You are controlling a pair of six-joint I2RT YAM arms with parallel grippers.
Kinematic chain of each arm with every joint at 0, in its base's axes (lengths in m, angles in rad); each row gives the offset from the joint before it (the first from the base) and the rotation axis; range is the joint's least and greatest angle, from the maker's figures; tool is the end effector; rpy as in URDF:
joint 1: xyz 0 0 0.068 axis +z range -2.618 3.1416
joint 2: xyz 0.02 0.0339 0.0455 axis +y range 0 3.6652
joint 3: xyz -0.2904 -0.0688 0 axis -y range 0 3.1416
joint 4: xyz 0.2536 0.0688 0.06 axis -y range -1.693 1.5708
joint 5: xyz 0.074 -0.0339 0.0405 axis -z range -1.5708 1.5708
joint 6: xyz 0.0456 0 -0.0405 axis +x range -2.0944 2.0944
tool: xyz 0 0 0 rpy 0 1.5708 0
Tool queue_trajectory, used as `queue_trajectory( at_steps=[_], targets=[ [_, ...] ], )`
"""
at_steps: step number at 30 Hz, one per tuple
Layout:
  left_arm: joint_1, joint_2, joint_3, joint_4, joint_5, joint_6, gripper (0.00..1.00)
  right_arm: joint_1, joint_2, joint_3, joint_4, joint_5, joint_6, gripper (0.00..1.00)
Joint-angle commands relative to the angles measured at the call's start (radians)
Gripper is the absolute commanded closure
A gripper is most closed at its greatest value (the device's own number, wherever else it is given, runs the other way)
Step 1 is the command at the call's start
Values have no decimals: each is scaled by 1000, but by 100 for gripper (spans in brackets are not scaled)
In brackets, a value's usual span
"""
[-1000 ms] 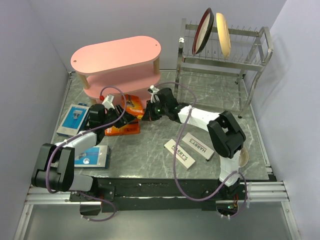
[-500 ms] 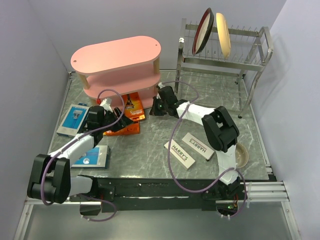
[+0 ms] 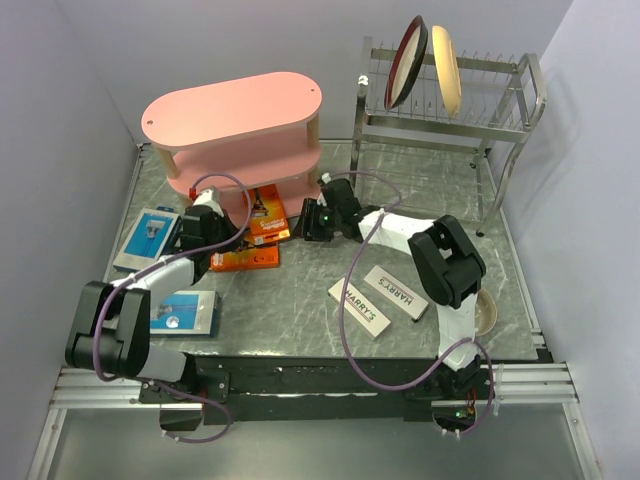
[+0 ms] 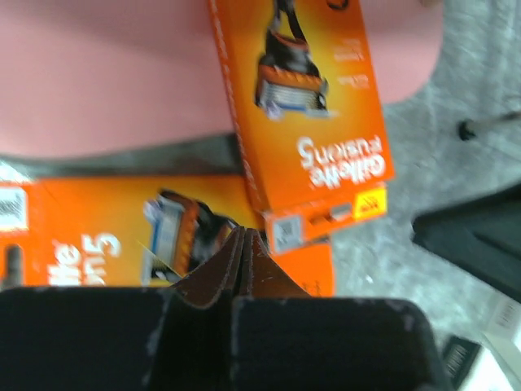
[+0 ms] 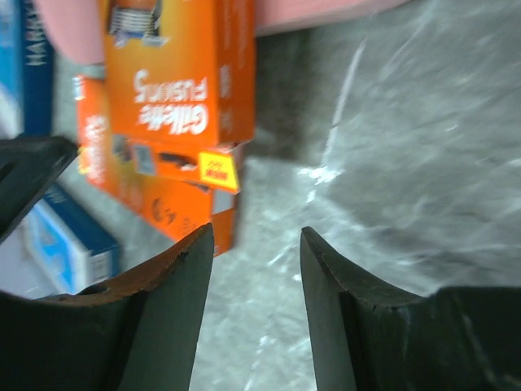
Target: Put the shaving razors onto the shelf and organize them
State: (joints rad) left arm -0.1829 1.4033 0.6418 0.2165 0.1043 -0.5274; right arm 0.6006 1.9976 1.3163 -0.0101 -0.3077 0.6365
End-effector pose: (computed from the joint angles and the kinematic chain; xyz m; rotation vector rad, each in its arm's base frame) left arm 0.2928 -0.0590 0.2064 -0.3073 2.1366 -0.5281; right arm 0.3762 0.2744 0.1898 -0.1330 2.4220 0.9656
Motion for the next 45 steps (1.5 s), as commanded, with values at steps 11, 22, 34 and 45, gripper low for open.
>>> queue_trajectory(
  at_steps=[11,22,34,45],
  targets=[
    [-10,82,-45,250,-101,32,98,-27,150,-8,368,-232,364,53],
    [-26,79,-44,204,-114,12,95,-27,194,-101,639,-234,598,64],
    [-24,43,-41,121,-114,20,94,-2,208,-52,576,-153,638,98],
    [-23,13,-7,32,-55,0,96,-22,132,-117,605,-125,700,100]
  ],
)
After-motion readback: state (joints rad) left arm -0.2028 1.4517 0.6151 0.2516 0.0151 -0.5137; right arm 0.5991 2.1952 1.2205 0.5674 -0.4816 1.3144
